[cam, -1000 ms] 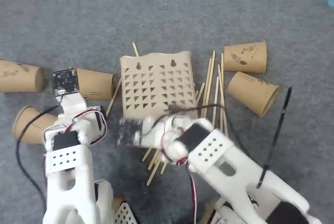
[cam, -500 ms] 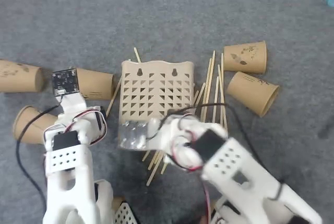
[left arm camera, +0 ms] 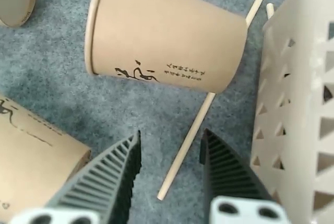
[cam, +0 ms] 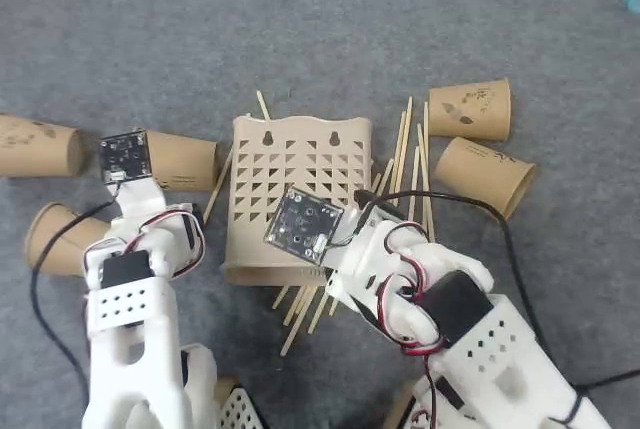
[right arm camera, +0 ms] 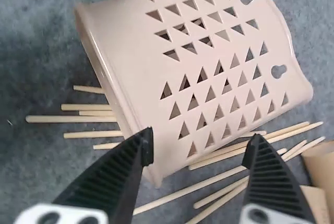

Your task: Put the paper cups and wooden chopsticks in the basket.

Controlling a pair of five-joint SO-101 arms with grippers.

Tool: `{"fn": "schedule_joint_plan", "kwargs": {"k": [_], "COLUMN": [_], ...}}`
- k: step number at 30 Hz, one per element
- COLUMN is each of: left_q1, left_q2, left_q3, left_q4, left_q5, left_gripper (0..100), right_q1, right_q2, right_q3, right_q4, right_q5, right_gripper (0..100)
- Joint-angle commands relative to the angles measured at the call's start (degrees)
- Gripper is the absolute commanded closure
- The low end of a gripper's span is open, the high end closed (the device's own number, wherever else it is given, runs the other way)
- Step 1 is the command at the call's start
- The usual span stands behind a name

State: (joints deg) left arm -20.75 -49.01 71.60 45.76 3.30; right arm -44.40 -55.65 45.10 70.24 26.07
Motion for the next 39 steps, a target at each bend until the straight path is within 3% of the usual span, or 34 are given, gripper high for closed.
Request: {"fn": "schedule_joint_plan", "kwargs": {"k": [1,9,15,23,25,28,30,34,39], "left_q1": [0.44,0.44,0.53,0.53,0.53,0.53,0.53,0.44,0.18], "left_q2": [-1.32,-1.32,-1.32,-1.32,-1.32,-1.32,-1.32,-1.32,-1.41], "left_q3": [-0.31,-0.31,-0.31,-0.31,-0.31,-0.31,-0.31,-0.31,-0.4], "left_q4": [-1.41,-1.41,-1.41,-1.32,-1.32,-1.32,-1.32,-1.32,-1.41], "left_q5": [-0.53,-0.53,-0.35,-0.35,-0.35,-0.35,-0.35,-0.26,-0.26], "left_gripper": [82,82,82,82,82,82,82,82,82], "right_q1": [1.1,6.73,13.58,12.18,8.92,0.84,-3.91,-7.78,-6.73], "right_q2": [-0.22,1.1,1.54,1.63,1.63,0.92,0.92,1.54,2.07], "right_q3": [-1.14,-1.85,-2.46,2.81,6.42,10.99,13.1,13.89,13.89], "right_q4": [0.4,-0.31,-3.74,-9.54,-11.3,-11.12,-11.47,-15.6,-19.56], "right_q5": [-4.13,-6.42,-16.09,-17.49,-13.63,0.26,5.71,8.0,8.09], "right_gripper": [72.4,72.4,72.4,72.4,72.4,72.4,72.4,72.2,72.1]}}
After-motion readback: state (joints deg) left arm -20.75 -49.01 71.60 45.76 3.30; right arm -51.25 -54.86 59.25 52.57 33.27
